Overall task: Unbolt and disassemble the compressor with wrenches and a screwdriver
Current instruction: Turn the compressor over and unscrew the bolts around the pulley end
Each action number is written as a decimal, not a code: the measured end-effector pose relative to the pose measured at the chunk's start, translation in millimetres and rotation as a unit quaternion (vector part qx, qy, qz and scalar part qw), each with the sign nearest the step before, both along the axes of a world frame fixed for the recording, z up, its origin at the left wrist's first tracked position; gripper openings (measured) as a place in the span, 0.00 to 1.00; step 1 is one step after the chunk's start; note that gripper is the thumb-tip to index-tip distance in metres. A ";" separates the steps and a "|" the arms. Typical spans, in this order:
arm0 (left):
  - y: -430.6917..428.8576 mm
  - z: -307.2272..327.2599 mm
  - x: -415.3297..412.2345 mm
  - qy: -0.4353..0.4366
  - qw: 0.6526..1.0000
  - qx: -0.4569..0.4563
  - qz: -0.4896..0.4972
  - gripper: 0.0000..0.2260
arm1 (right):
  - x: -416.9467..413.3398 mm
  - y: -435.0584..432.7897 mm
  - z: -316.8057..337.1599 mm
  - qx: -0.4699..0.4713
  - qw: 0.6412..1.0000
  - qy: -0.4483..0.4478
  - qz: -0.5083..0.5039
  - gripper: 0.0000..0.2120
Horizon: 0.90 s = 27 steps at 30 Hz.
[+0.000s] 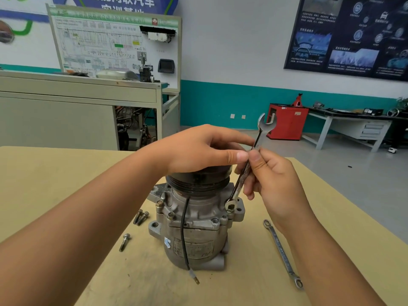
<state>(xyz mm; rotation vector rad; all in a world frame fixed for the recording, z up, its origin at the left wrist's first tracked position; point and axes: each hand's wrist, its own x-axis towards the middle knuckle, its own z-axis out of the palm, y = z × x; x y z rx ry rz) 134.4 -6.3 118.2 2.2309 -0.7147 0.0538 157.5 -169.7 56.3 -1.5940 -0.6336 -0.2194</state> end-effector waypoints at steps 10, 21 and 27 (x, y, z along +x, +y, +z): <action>-11.7 10.2 13.0 0.037 0.997 -0.068 -0.002 0.08 | 6.3 -0.8 4.9 0.005 0.994 0.058 0.093 0.18; -18.0 2.9 15.7 0.017 0.994 -0.094 0.056 0.09 | -1.4 -1.5 -7.6 -0.013 0.998 -0.041 -0.036 0.07; -20.6 2.8 17.1 -0.003 0.991 -0.099 0.094 0.05 | -5.0 -2.7 -5.2 -0.056 0.994 -0.070 -0.070 0.08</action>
